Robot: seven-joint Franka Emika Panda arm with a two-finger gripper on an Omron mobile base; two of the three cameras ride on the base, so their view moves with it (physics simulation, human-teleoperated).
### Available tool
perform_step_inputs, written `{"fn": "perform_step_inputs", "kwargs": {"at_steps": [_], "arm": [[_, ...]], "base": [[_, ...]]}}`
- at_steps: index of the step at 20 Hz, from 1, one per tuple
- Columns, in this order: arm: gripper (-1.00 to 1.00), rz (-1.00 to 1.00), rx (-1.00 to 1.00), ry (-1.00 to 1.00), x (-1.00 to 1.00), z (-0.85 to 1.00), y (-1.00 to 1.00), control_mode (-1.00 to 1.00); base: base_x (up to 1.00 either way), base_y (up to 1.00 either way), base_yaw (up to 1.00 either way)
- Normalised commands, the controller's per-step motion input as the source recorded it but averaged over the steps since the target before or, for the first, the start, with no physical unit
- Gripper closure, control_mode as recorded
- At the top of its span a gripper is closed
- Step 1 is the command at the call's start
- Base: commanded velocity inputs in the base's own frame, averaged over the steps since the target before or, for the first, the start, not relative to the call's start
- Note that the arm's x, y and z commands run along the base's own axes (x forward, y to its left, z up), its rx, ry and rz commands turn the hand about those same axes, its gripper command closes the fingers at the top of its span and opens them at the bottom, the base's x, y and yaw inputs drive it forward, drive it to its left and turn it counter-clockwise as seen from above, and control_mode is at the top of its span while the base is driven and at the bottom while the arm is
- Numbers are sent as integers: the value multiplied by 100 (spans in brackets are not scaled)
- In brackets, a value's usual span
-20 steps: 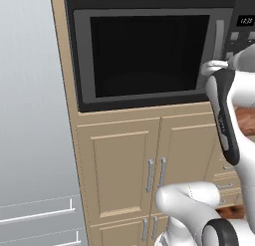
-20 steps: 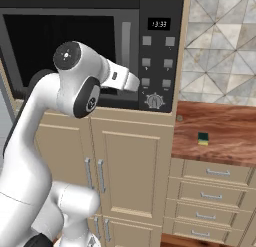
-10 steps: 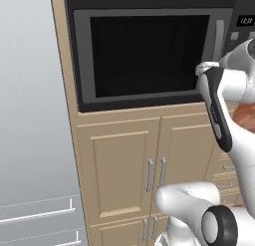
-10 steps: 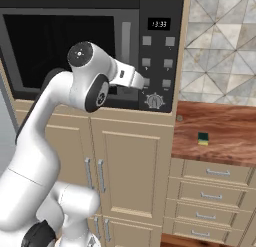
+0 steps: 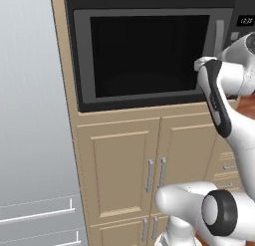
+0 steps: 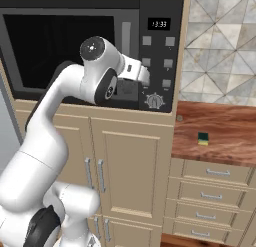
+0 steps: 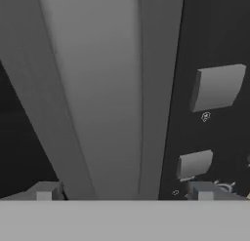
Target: Place the sponge inside the microwave to prepare for sanitizing.
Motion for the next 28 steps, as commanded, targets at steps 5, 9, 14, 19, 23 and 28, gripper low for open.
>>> {"fn": "perform_step_inputs", "kwargs": {"at_steps": [5, 9, 14, 19, 23, 28], "arm": [[-100, 2, 0, 0, 36, 0, -10, -100], [-100, 2, 0, -5, 28, -4, -2, -100], [100, 2, 0, -9, 16, -4, 0, -100], [100, 0, 0, 0, 1, 0, 0, -100], [100, 0, 0, 0, 0, -2, 0, -100], [100, -1, 0, 0, -36, 0, 10, -100]], "base": [[0, 0, 0], [0, 0, 0], [0, 0, 0], [0, 0, 0], [0, 0, 0], [0, 0, 0]]}}
